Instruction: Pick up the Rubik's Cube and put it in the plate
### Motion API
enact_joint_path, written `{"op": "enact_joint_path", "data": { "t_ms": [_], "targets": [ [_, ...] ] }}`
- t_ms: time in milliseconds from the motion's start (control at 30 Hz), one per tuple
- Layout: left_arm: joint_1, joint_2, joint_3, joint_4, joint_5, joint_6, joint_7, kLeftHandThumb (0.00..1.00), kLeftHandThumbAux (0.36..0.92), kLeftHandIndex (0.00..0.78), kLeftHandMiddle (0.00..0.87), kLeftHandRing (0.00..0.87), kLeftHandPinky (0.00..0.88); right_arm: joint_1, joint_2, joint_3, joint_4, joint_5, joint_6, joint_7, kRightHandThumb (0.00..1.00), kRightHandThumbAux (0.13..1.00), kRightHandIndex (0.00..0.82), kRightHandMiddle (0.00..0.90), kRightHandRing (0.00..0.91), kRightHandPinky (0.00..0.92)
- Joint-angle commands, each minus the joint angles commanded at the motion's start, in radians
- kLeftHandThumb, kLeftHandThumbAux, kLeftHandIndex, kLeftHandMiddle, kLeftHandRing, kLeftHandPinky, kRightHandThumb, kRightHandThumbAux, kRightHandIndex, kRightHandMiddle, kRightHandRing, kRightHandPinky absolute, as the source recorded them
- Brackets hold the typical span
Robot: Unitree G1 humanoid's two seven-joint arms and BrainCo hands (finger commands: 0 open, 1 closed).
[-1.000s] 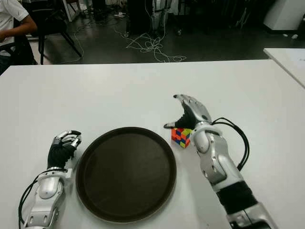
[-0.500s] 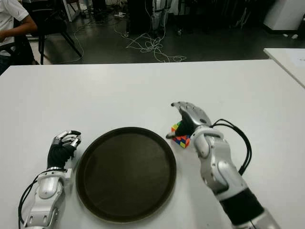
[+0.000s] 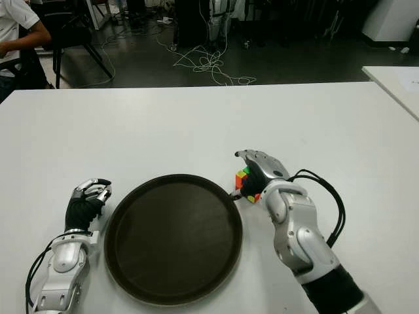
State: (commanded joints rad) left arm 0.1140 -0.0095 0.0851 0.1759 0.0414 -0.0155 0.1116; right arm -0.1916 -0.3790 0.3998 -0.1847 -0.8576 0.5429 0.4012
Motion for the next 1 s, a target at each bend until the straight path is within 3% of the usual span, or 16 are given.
{"op": "enact_joint_path", "data": {
  "t_ms": [533, 1000],
  "targets": [
    [-0.004, 0.001, -0.005, 0.004, 0.01, -0.003, 0.011, 0.71, 0.705, 0.443, 0.818, 0.834, 0.815, 0.006, 0.016, -0.005, 0.028, 0.006, -0.013, -0.023, 0.0, 0.825, 0.027, 0.049, 0.032, 0.002],
    [-0.006, 0.001, -0.002, 0.005, -0.003, 0.0, 0.003, 0.711, 0.705, 0.444, 0.812, 0.827, 0.804, -0.006, 0.018, -0.018, 0.037, 0.012, -0.016, -0.026, 0.0, 0.792, 0.034, 0.064, 0.051, 0.0]
  ]
}}
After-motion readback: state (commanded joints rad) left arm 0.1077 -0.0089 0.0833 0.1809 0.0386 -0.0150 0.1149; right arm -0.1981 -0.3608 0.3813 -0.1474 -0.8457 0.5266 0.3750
